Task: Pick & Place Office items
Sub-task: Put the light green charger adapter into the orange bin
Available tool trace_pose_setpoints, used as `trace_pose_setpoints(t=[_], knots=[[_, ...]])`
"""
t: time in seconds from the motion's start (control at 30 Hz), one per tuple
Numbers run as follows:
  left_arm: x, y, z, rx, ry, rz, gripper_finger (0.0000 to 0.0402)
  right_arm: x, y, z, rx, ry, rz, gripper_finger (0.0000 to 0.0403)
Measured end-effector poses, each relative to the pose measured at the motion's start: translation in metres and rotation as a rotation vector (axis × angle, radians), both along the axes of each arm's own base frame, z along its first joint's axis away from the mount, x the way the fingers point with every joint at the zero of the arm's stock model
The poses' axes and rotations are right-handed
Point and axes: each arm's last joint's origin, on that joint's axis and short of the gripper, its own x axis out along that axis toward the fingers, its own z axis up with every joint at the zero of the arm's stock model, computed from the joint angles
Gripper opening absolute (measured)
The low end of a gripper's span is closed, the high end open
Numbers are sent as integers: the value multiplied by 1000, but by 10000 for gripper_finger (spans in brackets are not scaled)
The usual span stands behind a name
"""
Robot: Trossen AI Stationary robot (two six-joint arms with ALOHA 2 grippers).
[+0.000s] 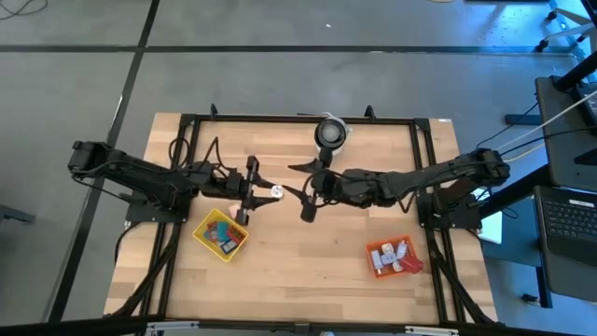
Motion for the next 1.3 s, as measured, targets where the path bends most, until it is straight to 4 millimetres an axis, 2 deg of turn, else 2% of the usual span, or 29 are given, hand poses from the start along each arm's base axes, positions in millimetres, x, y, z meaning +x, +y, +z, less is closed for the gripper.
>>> trace_pose_setpoints(t=[0.4,0.57,0.73,1.0,1.3], knots=[[-2,9,1,54,10,60,124,-8,25,17,-33,96,-10,259],[-4,9,5,51,-14,22,124,-8,22,18,-13,92,-15,259],[-4,9,5,53,-14,14,124,-3,20,20,19,48,51,259],[-4,8,5,42,-16,-11,124,11,15,6,50,57,91,259],[-4,7,6,23,-21,-45,124,15,11,7,43,27,90,259]])
